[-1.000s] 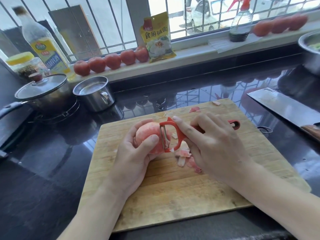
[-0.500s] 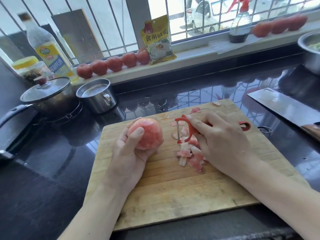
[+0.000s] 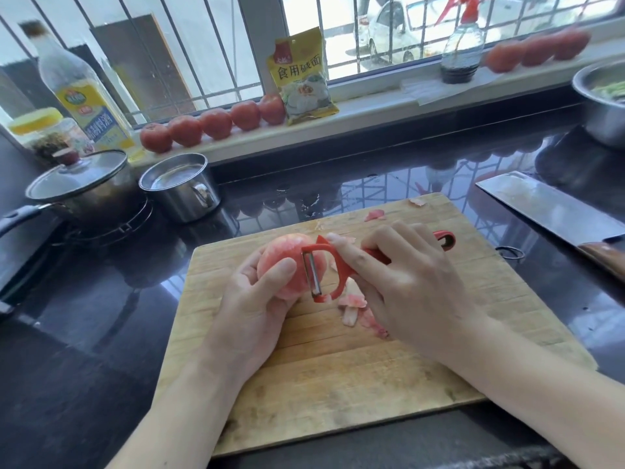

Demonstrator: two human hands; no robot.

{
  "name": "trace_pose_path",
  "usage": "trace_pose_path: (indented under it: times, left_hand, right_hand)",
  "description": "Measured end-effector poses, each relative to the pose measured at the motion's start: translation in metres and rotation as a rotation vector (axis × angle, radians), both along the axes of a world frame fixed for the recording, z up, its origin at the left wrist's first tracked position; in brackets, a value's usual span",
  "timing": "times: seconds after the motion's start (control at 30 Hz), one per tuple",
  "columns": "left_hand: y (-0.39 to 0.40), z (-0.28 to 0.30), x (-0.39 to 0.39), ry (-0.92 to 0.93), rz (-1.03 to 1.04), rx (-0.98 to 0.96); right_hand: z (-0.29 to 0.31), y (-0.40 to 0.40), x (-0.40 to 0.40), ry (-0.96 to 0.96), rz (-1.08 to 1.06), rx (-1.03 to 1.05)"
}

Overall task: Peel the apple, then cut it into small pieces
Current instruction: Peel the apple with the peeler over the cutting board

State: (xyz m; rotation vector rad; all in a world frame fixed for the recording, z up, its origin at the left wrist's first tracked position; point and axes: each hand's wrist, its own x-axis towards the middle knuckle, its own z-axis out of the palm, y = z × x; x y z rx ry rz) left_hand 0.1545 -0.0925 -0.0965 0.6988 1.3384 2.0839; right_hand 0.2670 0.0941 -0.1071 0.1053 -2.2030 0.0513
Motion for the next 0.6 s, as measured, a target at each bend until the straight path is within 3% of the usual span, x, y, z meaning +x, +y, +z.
trace_pose_path:
  times: [0.33, 0.6]
  left_hand:
    - [-0.004, 0.002, 0.000, -0.072, -0.054, 0.018]
    - [-0.002, 0.004, -0.002, -0.082, -0.114, 0.021]
  right_hand:
    - [-0.002, 0.031, -0.002, -0.180, -0.231, -0.207]
    - [0.001, 0.012, 0.002, -0.049, 0.017, -0.171]
